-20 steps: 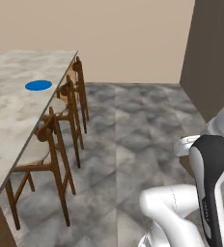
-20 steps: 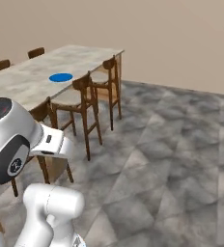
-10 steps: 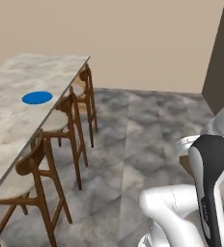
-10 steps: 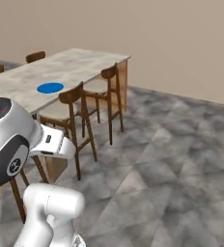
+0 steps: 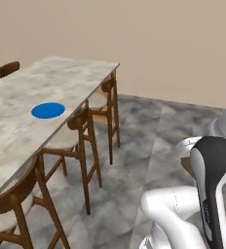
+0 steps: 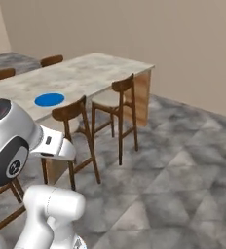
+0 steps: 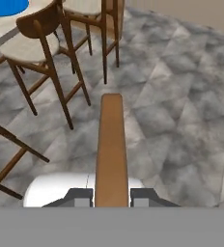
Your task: Start the toaster. Once the lever pops up, take the bread to the plate on the dining counter.
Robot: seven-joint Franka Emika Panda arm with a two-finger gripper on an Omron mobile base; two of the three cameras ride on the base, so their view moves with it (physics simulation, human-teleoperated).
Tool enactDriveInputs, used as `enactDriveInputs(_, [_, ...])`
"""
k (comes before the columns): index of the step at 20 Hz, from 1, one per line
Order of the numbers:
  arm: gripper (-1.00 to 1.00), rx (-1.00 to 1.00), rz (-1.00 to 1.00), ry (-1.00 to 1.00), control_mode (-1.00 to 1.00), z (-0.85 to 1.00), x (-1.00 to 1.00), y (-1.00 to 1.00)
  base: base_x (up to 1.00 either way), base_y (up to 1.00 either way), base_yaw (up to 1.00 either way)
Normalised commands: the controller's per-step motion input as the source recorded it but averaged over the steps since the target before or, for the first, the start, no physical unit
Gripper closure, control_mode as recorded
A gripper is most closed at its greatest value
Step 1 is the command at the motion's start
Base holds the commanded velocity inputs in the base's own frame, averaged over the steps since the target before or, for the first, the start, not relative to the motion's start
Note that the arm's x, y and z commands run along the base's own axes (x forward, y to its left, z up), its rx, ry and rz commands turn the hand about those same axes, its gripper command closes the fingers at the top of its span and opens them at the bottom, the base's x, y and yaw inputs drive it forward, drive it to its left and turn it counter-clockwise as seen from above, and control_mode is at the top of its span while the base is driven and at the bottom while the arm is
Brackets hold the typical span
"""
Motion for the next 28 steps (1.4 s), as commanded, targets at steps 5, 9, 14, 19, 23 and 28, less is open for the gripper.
enactDriveInputs(5, [1.00,0.00,0.00,0.00,1.00,0.00,0.00,0.00,0.99,-0.58,0.47])
enactDriveInputs(9, [1.00,0.00,0.00,0.00,1.00,0.00,0.00,0.00,0.89,-0.55,0.52])
enactDriveInputs(14, [1.00,0.00,0.00,0.00,1.00,0.00,0.00,0.00,0.76,-0.35,0.52])
enactDriveInputs(19, [1.00,0.00,0.00,0.00,1.00,0.00,0.00,0.00,0.70,-0.19,0.52])
enactDriveInputs(23, [1.00,0.00,0.00,0.00,1.00,0.00,0.00,0.00,0.51,0.00,0.48])
enactDriveInputs(28, [1.00,0.00,0.00,0.00,1.00,0.00,0.00,0.00,0.48,-0.08,0.46])
